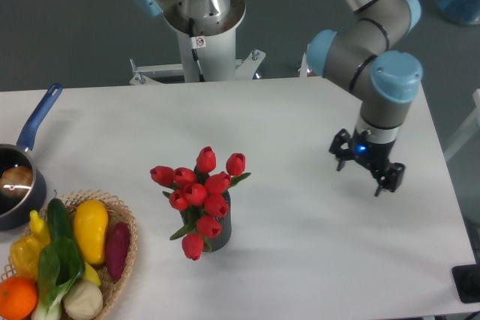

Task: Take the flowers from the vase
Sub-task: 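Move the open gripper toward the red tulips in the grey vase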

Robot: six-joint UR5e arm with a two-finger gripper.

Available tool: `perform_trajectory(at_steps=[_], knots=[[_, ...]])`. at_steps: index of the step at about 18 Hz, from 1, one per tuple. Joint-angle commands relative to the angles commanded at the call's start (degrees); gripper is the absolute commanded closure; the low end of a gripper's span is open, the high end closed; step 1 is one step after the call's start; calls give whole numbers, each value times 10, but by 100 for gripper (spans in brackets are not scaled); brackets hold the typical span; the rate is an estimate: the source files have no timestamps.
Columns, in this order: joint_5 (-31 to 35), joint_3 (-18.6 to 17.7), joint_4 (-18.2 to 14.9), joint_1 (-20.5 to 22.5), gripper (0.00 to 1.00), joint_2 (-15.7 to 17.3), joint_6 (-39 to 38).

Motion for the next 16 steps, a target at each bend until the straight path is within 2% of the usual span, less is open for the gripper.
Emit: perform_trajectory(at_steps=[7, 11, 16], knots=[[-68, -29, -3, -2, 0, 62, -4], [-91, -66, -4, -3, 0, 95, -8], [-187, -95, -8, 2, 0, 107, -13]])
